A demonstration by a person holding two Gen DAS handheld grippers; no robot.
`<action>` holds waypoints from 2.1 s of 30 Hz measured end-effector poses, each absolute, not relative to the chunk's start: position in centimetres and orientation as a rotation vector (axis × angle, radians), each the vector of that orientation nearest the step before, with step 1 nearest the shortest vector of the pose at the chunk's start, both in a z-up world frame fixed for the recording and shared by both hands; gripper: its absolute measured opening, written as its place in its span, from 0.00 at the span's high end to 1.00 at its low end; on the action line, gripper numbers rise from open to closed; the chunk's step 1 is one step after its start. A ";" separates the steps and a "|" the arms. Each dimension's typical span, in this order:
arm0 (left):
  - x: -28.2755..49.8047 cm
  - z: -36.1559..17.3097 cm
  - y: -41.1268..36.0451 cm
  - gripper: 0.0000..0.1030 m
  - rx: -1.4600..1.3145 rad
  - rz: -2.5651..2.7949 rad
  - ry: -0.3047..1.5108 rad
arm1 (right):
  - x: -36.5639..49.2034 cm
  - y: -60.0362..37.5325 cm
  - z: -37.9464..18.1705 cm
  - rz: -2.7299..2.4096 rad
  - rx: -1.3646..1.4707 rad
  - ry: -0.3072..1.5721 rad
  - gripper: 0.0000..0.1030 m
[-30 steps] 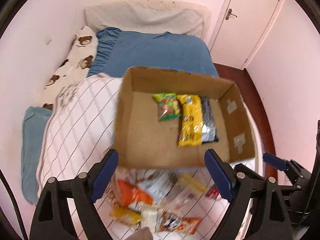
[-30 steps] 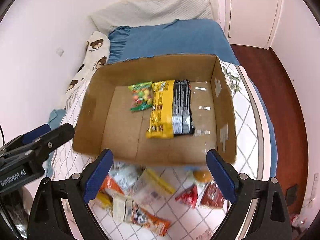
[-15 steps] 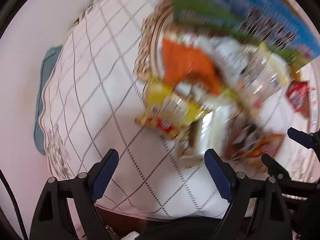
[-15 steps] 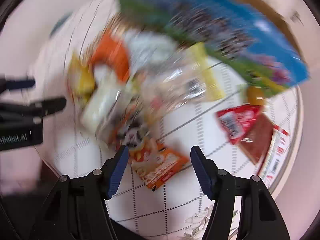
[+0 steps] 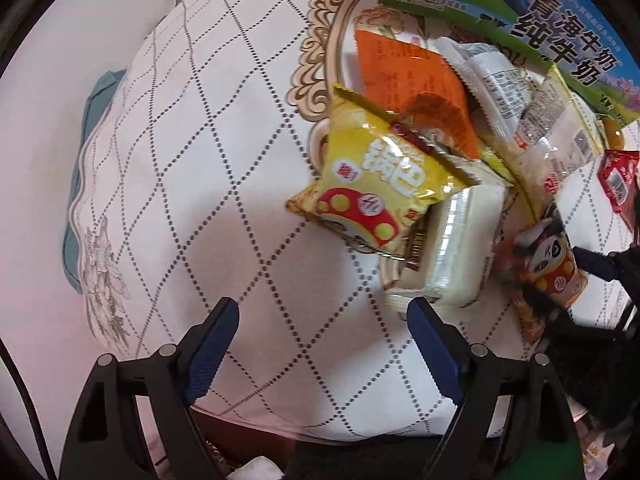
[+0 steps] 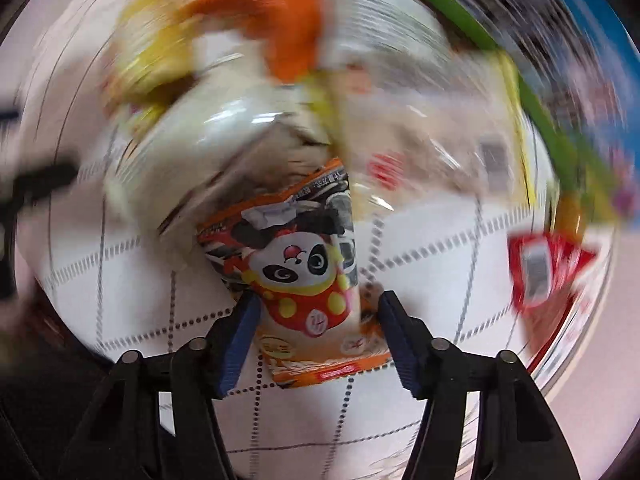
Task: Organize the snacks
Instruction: 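Grasp the panda-print bag with the right tool while the left grasps the white wafer pack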
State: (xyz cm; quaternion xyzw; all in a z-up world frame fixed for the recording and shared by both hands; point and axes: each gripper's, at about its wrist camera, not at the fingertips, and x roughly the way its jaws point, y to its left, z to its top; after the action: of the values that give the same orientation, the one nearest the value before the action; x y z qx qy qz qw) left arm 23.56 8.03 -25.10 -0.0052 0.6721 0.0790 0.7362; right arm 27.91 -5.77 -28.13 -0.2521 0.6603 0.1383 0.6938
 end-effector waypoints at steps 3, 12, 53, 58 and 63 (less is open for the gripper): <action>23.9 -25.1 7.0 0.17 -0.030 0.136 1.482 | 30.6 -10.4 -27.4 0.214 -0.219 1.568 0.51; 26.9 -27.9 1.8 0.17 -0.037 0.010 1.566 | 32.5 -18.4 -24.5 0.079 0.146 1.552 0.43; 24.7 -31.5 5.8 0.43 -0.190 0.093 1.596 | 23.8 -7.0 -29.6 0.103 0.072 1.629 0.28; 23.1 -30.3 5.0 0.44 -0.164 0.107 1.592 | 22.4 -6.7 -31.4 0.044 0.015 1.554 0.33; 22.0 -28.5 4.9 0.44 -0.149 0.093 1.576 | 20.2 -5.8 -32.3 0.044 -0.008 1.504 0.45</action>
State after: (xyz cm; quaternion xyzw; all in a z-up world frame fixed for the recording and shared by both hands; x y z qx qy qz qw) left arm 22.04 4.92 -28.46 -0.0667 0.7081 0.0419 0.7017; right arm 20.24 -5.80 -32.33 -0.0038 0.6832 0.0199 0.7300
